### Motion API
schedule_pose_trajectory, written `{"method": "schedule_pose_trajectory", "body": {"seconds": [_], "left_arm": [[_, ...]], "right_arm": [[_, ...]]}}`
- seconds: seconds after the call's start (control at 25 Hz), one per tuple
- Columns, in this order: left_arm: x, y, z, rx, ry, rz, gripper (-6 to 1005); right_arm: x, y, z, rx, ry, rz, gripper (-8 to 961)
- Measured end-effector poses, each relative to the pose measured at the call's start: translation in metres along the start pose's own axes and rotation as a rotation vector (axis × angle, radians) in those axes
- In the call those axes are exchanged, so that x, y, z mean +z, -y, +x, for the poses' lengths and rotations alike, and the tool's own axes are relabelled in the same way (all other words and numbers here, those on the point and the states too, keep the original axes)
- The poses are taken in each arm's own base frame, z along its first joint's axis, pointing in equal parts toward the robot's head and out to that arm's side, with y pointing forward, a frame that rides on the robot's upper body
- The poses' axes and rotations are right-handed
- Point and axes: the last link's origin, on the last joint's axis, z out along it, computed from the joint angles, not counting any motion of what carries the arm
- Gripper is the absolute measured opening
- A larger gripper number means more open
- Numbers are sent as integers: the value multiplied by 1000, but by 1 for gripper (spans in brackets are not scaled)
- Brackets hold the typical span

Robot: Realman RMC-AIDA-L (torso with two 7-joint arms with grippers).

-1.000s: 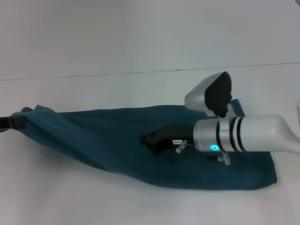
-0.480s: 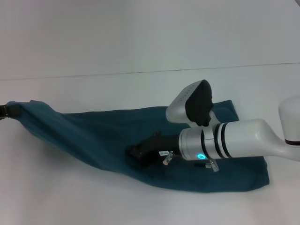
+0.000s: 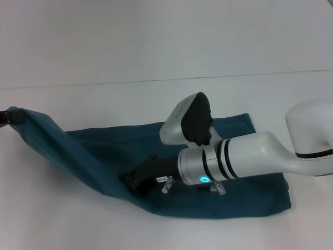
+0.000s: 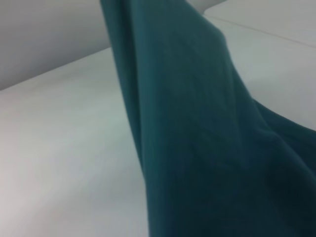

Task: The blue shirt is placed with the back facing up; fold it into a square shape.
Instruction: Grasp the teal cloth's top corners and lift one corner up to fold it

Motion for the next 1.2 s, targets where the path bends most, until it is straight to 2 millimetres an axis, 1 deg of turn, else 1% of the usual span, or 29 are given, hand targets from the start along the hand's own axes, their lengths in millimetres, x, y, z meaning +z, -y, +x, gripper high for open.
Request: {"method": "schedule_pose_trajectory", "body": {"seconds": [0.2, 0.36, 0.52, 0.92, 1.08, 1.2], "left_arm": [[0, -1, 1, 8, -2, -2, 21], [2, -2, 4, 16, -5, -7, 20], [2, -3, 6, 24, -5, -8, 20], [2, -4, 10, 35, -31, -16, 21], [2, -6, 14, 42, -50, -27, 21], [3, -8, 18, 51, -55, -31, 21]], "right_arm": [[5, -7, -5, -18, -1, -24, -1], [8, -11, -10, -31, -3, -38, 0], [9, -12, -11, -38, -4, -42, 0], [0, -3, 10, -70, -3, 5, 0], [0, -3, 12, -86, -18, 4, 0], [5, -8, 8, -111, -31, -15, 0]]}}
